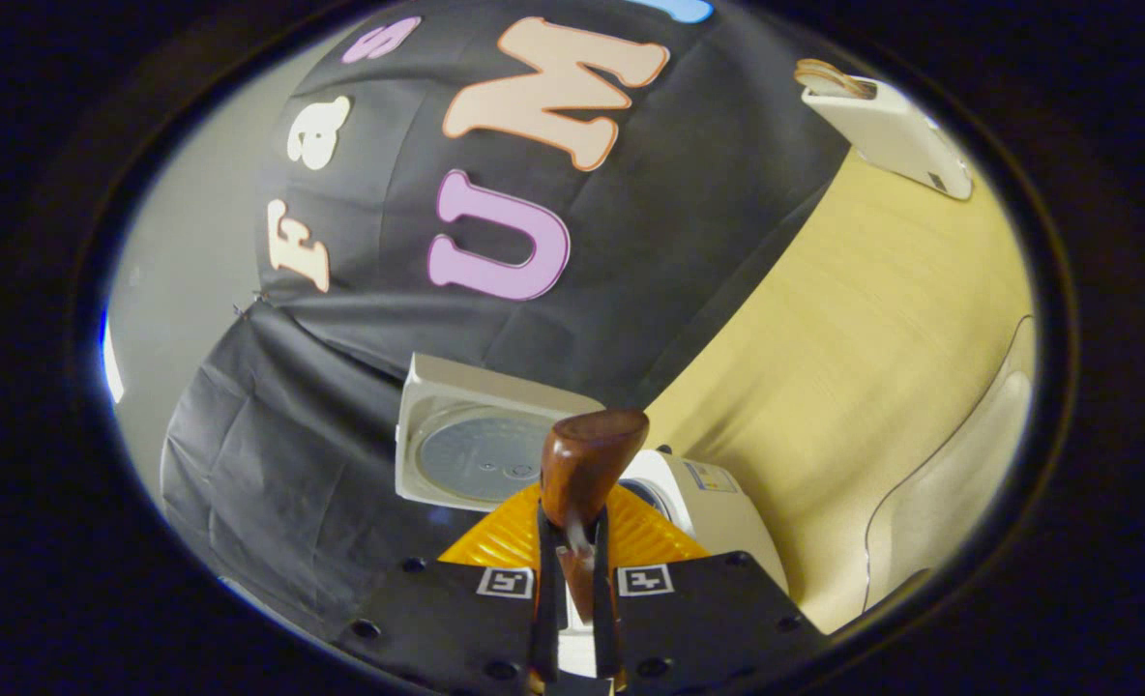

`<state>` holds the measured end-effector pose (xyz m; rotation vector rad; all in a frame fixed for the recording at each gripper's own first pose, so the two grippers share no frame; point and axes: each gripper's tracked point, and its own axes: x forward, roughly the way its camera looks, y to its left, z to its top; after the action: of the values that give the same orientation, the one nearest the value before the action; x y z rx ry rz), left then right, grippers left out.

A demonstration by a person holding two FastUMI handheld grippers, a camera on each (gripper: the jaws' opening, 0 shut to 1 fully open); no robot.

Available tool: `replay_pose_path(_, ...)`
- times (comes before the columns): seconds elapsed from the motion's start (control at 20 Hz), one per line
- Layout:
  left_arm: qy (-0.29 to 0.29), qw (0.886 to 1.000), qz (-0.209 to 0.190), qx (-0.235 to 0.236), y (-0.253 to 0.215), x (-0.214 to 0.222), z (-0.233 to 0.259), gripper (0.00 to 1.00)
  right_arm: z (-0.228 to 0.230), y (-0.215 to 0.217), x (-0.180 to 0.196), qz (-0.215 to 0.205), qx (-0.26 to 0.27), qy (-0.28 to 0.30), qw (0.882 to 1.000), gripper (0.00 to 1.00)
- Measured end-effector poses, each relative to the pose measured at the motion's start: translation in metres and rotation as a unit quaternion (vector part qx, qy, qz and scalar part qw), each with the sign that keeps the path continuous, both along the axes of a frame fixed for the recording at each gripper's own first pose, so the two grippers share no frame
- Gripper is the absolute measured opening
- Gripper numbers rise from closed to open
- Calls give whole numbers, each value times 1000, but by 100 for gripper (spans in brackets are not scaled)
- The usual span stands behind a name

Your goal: Close the left gripper, press the button to open the rice cooker; take a wooden spoon from the chopstick holder with the right hand, scoop a spoonful of rice and pour it into the rice cooker, then put the wooden spoon back into the chopstick holder.

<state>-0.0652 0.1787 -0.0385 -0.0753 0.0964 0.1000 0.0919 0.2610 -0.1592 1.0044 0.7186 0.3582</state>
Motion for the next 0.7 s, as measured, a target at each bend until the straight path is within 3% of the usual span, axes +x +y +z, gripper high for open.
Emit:
replay_pose_path(0.1,3,1000,14,1,15,-9,-4,93,-5,22,1,12,-17,-10,1000,19)
replay_pose_path(0.35,16,999,38,-1,43,-22,-13,94,-17,72,1,46,-74,-48,995,15)
replay_pose_path(0.7,20,998,52,-3,66,-25,-21,95,-26,112,-3,97,-189,-124,969,19)
